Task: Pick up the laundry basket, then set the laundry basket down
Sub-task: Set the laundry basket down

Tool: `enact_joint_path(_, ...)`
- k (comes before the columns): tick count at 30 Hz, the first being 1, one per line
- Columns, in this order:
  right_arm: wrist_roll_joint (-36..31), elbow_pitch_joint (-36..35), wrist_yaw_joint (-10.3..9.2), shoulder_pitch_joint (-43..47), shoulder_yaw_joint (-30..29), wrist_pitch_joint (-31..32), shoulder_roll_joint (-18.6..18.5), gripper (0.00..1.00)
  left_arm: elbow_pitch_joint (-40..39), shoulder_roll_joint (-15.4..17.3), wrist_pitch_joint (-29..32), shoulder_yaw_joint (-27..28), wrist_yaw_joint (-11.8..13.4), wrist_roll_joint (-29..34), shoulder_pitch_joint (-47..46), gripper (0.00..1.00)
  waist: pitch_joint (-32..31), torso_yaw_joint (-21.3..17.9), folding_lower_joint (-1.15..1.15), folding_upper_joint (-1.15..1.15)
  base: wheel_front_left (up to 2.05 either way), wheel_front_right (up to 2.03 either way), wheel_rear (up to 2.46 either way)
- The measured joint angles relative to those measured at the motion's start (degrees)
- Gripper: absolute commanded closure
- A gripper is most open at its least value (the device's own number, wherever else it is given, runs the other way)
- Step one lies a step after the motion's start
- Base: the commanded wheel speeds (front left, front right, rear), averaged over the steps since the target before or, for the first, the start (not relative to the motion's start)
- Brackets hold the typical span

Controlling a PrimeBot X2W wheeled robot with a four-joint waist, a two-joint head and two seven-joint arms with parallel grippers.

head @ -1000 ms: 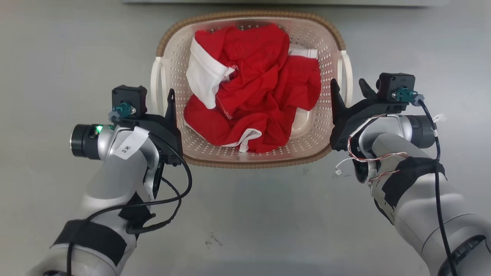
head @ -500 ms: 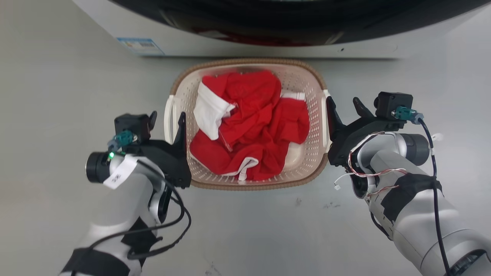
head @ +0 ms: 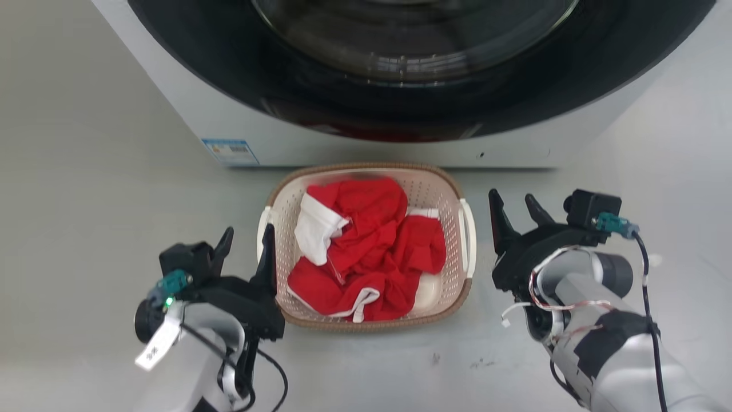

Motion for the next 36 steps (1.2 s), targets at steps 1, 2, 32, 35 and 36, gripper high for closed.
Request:
enact_joint_path(1, -0.3, -0.9, -0.02, 1.0, -0.6, 0.0, -0.2, 0.0, -1.3, 0.0, 0.0, 0.6, 0.3, 0.3, 1.2, 0.0, -0.9, 0.0, 0.0, 0.0, 0.0, 0.0, 0.0)
enact_joint_path(2, -0.6, -1.6, -0.03, 1.9, -1.2, 0.0, -0.3, 0.0, -2.4, 0.0, 0.0, 1.1, 0.3, 0.6, 2.5, 0.0, -1.7, -0.1, 0.0, 0.0, 0.0, 0.0, 0.0)
enact_joint_path(32, -22.9, -38.1, -3.64, 42.9, -15.6, 0.0, -3.3, 0.0, -31.2, 1.5, 0.0, 10.3, 4.1, 14.1, 38.6, 0.0, -25.4, -1.2, 0.0, -0.01, 0.0, 0.0, 0.0)
enact_joint_path(35, -25.3, -41.0, -3.65, 45.2, -17.1, 0.0, -3.3, 0.0, -33.1, 1.4, 0.0, 11.0, 4.2, 14.7, 39.5, 0.0, -26.2, -1.4, 0.0, -0.01, 0.0, 0.0, 0.0)
enact_joint_path(36, -25.8, -41.7, -3.65, 45.8, -17.5, 0.0, -3.3, 0.0, -33.8, 1.4, 0.0, 11.4, 4.2, 14.9, 39.8, 0.0, -26.4, -1.5, 0.0, 0.0, 0.0, 0.0, 0.0)
